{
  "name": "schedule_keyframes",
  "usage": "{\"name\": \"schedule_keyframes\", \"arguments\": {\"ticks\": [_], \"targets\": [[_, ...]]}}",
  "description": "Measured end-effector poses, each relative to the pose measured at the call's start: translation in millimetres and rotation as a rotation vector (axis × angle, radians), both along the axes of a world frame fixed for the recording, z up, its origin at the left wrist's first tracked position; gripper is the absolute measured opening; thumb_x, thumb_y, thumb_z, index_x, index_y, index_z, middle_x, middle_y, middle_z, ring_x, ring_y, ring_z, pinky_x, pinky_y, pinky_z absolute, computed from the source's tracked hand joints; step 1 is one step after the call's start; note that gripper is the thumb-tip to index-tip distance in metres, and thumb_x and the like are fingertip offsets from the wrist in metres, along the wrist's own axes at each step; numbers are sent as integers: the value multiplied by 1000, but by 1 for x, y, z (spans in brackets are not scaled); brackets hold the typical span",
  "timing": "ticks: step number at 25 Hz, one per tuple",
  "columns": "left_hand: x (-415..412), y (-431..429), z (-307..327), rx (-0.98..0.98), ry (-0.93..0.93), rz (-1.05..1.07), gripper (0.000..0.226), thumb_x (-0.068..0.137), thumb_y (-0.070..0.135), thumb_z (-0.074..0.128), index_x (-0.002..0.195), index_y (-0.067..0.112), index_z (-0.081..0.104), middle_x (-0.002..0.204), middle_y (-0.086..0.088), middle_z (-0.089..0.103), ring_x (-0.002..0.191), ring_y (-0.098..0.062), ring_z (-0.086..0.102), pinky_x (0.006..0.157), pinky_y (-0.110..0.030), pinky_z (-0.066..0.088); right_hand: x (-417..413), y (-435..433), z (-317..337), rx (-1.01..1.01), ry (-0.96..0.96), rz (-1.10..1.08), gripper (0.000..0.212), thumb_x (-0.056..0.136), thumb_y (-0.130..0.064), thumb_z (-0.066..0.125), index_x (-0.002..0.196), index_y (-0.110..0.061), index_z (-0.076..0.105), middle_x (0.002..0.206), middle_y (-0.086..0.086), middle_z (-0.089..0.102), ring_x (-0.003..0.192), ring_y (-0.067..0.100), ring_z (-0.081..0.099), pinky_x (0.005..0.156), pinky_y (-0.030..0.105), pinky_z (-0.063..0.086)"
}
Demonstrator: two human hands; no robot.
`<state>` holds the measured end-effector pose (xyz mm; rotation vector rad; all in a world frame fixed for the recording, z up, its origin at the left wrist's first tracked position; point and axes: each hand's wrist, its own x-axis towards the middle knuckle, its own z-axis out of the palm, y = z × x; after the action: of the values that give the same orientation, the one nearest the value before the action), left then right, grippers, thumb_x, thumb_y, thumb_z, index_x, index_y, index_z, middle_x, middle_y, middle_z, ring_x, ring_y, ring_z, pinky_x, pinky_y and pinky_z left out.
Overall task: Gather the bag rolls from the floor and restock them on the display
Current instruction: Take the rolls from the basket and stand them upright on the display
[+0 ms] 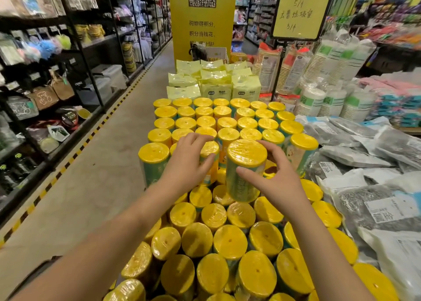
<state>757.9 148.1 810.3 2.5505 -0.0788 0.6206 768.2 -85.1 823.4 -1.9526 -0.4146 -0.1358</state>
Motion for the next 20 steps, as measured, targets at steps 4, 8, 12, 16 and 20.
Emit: {"name": "schedule_keyframes", "arguments": {"ticks": [4, 8, 12, 16, 20], "targets": [[-29, -33, -19, -634, 279, -49, 30, 97, 31, 63, 126, 28, 53, 111, 10, 64, 99, -2, 65, 87, -29, 57, 26, 16, -10, -12, 3, -39, 84, 68, -54, 87, 140, -40, 45, 132, -25, 53, 120, 1, 52, 96, 28, 48], [-23, -51, -42, -1065, 535, -137, 49, 96, 14, 65, 138, 25, 42, 129, 0, 63, 111, -14, 68, 91, -38, 59, 45, 31, -28, -30, 22, -75, 84, 70, -44, 89, 140, -34, 44, 131, -19, 53, 118, 3, 52, 94, 27, 47], [-13, -54, -60, -1143, 569, -143, 64, 95, 9, 67, 147, 23, 32, 142, -7, 53, 120, -18, 61, 87, -30, 60, 58, 39, -47, -8, 52, -84, 84, 70, -41, 90, 139, -34, 42, 129, -20, 50, 119, 0, 48, 95, 26, 47], [-8, -51, -80, -1098, 546, -135, 67, 96, 13, 67, 151, 23, 31, 145, -11, 50, 121, -17, 61, 88, -31, 59, 68, 43, -60, -21, 50, -109, 81, 70, -47, 89, 137, -33, 46, 132, -17, 54, 122, 5, 51, 94, 26, 46], [-9, -50, -84, -1046, 534, -156, 70, 97, 21, 66, 155, 29, 28, 147, -5, 49, 119, -13, 62, 94, -34, 58, 73, 45, -65, -38, 40, -126, 82, 72, -52, 86, 140, -33, 46, 135, -15, 54, 122, 7, 50, 93, 27, 45]]}}
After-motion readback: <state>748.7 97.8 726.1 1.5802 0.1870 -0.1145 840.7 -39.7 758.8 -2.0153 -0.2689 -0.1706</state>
